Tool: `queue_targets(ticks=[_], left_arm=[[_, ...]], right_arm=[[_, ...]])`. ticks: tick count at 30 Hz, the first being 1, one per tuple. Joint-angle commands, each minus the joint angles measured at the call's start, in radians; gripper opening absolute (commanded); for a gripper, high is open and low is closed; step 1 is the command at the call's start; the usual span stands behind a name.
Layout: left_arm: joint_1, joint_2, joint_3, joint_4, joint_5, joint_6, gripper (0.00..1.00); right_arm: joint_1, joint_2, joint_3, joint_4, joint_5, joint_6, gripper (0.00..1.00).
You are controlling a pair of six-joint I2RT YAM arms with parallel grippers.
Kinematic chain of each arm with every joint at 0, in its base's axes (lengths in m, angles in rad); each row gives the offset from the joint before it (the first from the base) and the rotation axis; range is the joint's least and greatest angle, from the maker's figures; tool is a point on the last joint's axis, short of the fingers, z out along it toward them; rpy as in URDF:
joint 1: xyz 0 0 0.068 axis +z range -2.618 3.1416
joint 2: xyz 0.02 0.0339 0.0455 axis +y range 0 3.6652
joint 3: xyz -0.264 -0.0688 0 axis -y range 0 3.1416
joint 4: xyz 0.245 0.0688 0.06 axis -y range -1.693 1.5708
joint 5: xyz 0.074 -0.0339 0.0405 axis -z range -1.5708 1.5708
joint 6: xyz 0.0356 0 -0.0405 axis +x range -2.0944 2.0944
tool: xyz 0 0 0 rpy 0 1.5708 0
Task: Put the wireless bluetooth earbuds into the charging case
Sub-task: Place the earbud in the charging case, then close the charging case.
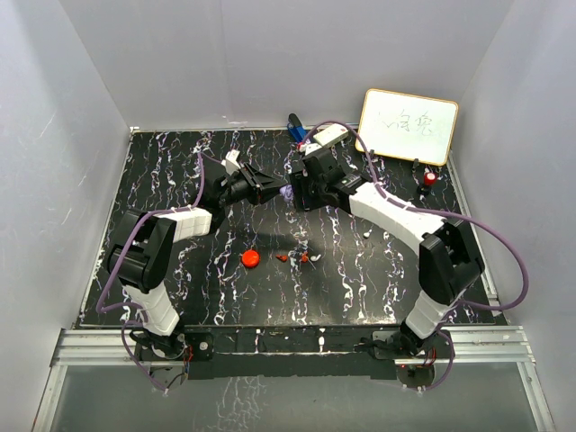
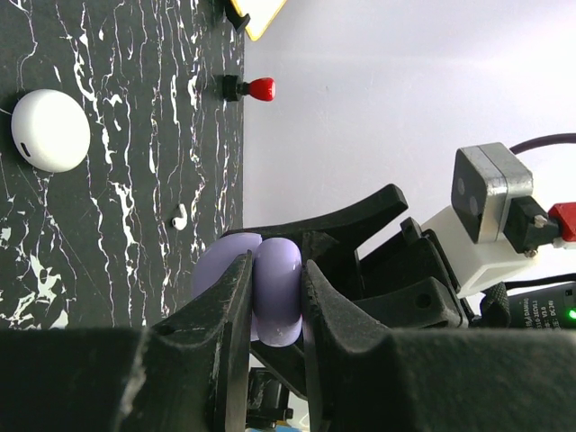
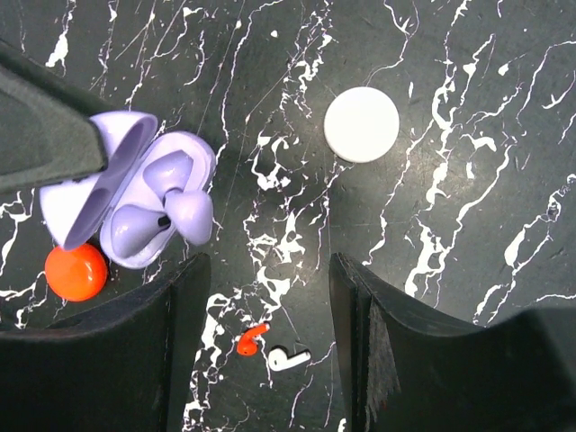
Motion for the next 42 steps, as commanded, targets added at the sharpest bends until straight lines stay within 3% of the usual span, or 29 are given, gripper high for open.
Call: queue_targets(ticks=[1,24,35,38,42], left_arm=[[0.003,-0.04,0.016,0.035,0.029,-0.016,0.0],[0.004,-0.079,-0.038,0.053,0.044,-0.034,0.0],[0.006,-0.091,-0.043,0.043,0.01,-0.037,0.0],[0.009,-0.068,-0.039,0.089,-0.042,-0.09,0.0],[0.007,-0.023,-0.03,0.153,-0.131,-0.176,0.0]], right_arm=[[0.002,0.018,0.061,0.041,0.032,-0.01,0.53],[0.001,0.093,0.101,0.064,0.08,-0.007,0.53],[-0.039,0.03,0.053,0.077,0.048,0.038,0.53],[-0.057,-0.053,-0.06,0.185,0.003,0.095,0.54],[-0.055,-0.232,-0.358,0.561,-0.017,0.092,0.55]])
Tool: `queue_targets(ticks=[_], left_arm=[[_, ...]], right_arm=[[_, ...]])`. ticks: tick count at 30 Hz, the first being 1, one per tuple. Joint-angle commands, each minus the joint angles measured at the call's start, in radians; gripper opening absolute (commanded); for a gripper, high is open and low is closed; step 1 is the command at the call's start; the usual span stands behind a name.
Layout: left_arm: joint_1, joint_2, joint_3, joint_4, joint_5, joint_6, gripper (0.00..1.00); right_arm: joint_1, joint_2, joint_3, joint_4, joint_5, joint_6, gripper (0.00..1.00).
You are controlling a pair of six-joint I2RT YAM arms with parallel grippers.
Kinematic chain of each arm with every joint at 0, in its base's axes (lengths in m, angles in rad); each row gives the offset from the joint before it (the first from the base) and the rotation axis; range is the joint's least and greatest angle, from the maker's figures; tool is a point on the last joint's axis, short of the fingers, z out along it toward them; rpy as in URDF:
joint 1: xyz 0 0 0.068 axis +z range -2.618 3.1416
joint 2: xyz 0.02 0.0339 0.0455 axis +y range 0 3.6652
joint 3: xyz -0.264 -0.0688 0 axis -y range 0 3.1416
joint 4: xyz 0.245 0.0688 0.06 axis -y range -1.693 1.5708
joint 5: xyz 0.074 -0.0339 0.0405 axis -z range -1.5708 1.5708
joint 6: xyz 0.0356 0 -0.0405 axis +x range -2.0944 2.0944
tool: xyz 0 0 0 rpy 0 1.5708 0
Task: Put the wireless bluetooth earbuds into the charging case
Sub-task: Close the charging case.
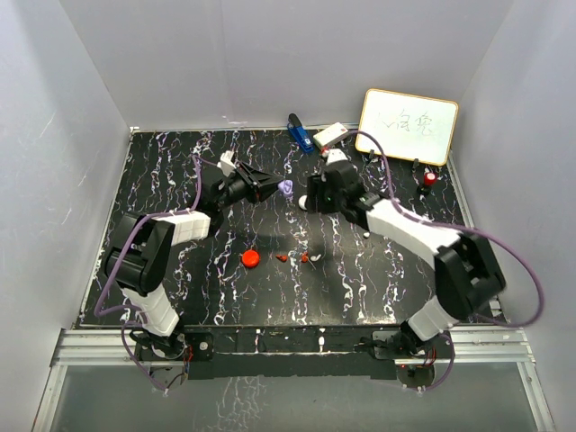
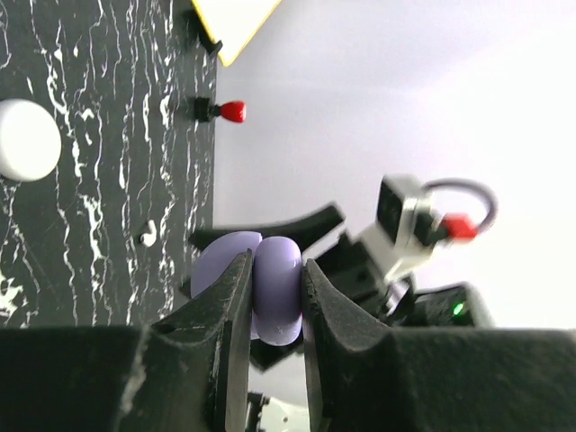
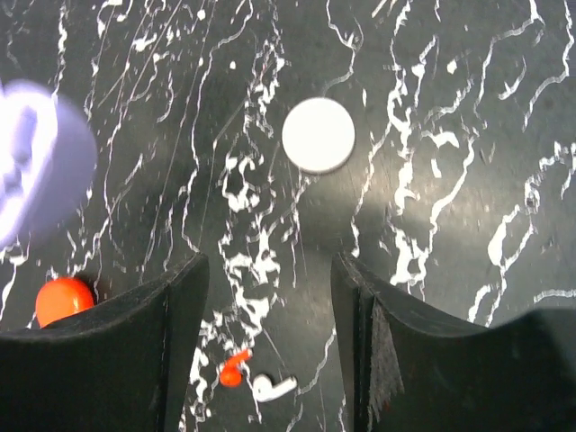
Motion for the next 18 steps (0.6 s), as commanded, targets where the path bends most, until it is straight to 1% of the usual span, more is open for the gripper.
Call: queue_targets(ticks=[1,4,9,13,18], left_arm=[[0.003,0.019,0.015,0.093,-0.105,-0.118,0.0],[-0.001,0.048,0.014,0.089,-0.178,-0.169,0.0],[-0.034,0.06,0.039,0.035,-0.266,-0.192,0.0],[-0.061,0.088,0.074,0.05,-0.285,-0.229,0.0],[-0.085,0.104,0.11,0.046,-0.292,-0.242,0.0]], right_arm=[[0.0,-0.206,-0.243,0.4,-0.033,0.011,0.55],[0.007,-0.229,-0.271,0.452,-0.041,-0.044,0.55],[0.044,-0.197,-0.252,0.497,-0.004,-0.119,0.55],[0.055,-0.142,-0.219,0.521,-0.015,-0.125,0.57],[0.07,-0.087,-0.182,0.527,-0.005,-0.136,0.64]])
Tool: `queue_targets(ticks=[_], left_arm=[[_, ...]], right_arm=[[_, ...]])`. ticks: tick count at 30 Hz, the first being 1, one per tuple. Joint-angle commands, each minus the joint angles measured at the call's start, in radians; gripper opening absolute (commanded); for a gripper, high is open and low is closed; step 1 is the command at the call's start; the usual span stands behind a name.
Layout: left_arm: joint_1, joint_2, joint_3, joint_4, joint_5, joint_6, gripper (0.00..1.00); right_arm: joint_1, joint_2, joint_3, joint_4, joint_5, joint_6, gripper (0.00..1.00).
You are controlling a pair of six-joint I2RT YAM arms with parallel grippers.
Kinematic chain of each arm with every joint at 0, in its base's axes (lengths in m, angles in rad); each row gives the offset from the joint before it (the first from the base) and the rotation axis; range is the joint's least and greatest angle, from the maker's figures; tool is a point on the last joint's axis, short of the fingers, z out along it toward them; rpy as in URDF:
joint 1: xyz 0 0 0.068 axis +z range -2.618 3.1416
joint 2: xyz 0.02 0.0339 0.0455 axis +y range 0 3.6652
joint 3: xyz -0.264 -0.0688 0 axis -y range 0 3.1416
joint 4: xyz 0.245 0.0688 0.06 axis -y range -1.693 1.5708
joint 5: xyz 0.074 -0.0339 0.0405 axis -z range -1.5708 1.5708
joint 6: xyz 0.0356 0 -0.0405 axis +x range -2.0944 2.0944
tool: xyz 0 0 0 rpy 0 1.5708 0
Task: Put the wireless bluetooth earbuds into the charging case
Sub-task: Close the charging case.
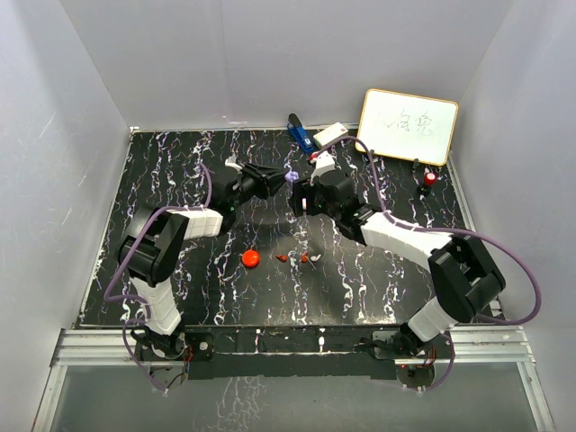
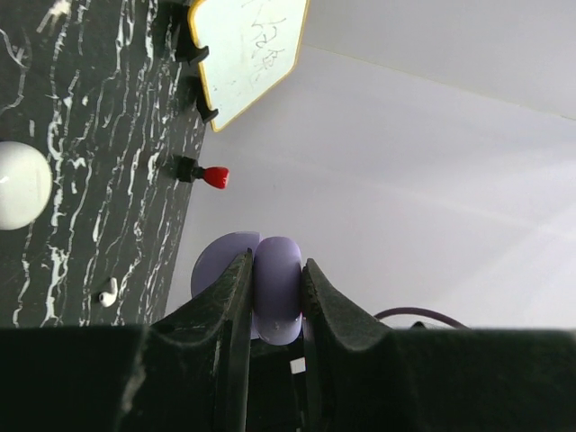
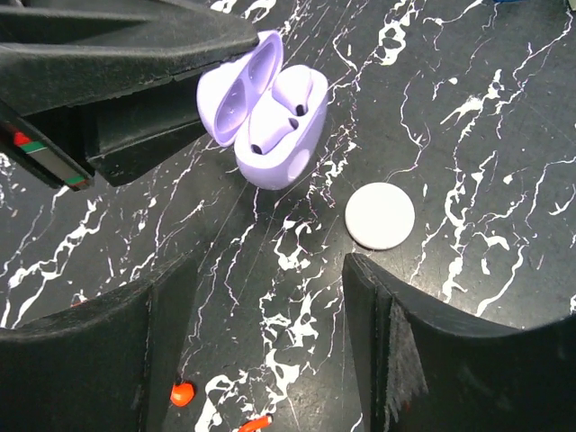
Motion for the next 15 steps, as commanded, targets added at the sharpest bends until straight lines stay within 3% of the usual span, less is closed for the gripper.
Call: queue_targets(ticks=[1,15], left_arm=[[-0.021,-0.001,0.053,0.015,-0.021,-0.029,0.0],[-0.031,-0.052,-0.035,0.071,-0.014,-0.069,0.0]], right_arm=[[0.013,0.027,0.064,0.094,0.027,-0.029,0.65],[0.011,0.124,0.126,0.107,0.185,-0.049,0.67]])
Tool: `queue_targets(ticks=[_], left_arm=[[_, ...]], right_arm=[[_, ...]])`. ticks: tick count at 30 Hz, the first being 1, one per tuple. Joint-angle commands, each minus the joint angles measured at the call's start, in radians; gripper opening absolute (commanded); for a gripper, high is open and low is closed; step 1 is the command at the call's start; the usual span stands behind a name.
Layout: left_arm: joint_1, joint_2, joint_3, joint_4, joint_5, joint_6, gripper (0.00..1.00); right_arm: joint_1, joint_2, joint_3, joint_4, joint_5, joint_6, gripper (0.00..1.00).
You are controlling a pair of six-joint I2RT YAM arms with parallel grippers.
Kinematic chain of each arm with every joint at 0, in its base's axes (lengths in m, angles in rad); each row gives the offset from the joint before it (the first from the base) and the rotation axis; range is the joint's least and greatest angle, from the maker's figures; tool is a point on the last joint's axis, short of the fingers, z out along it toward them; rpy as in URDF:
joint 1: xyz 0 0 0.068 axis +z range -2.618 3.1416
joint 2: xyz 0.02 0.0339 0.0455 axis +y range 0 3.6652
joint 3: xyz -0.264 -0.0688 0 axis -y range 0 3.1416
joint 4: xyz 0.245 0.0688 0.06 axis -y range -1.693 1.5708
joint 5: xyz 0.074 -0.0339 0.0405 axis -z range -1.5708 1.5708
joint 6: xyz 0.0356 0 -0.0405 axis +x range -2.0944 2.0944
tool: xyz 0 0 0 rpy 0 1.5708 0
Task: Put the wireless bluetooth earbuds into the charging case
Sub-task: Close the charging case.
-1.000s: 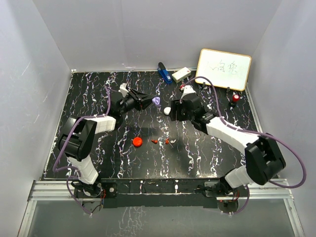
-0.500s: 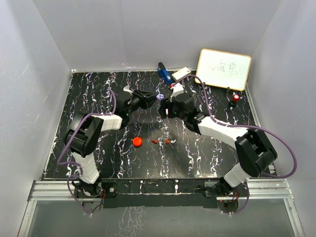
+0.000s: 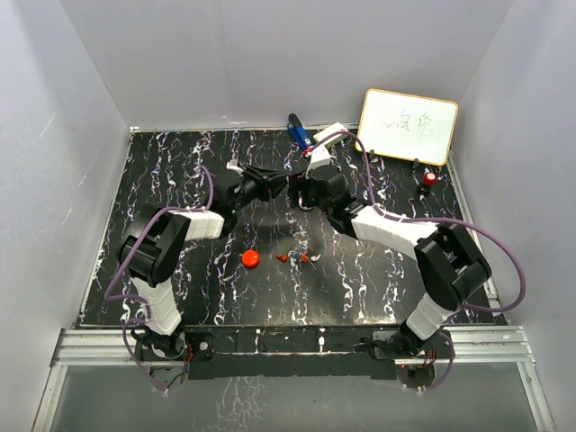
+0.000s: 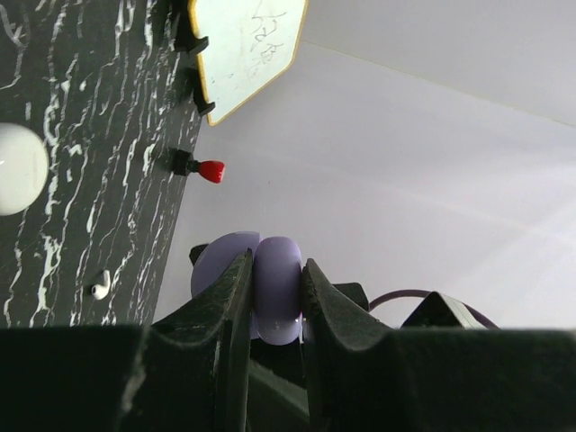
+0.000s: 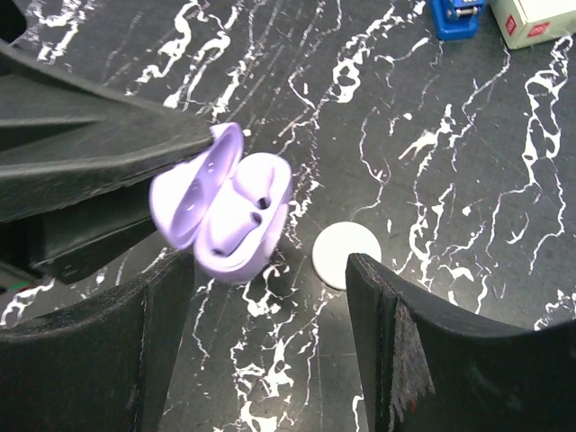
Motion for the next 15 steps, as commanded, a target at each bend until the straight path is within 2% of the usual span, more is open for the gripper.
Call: queue_targets(ticks=[1,7,15], left_arm=[[-0.005,-0.062,-0.043,0.053,0.0,-0.035,0.0],[-0.005,-0.07,-0.068,0.08,0.019,-0.049,0.0],[-0.005,-0.087,-0.105,0.098,0.022,-0.063,0.0]], right_arm=[[0.002,0.021,0.041,0.07,0.084,-0.024,0.67],[-0.015,0.018,0.012,0.145,0.111,-0.041,0.67],[-0.04,0.02,-0.003,0.159,0.159,-0.066,0.67]])
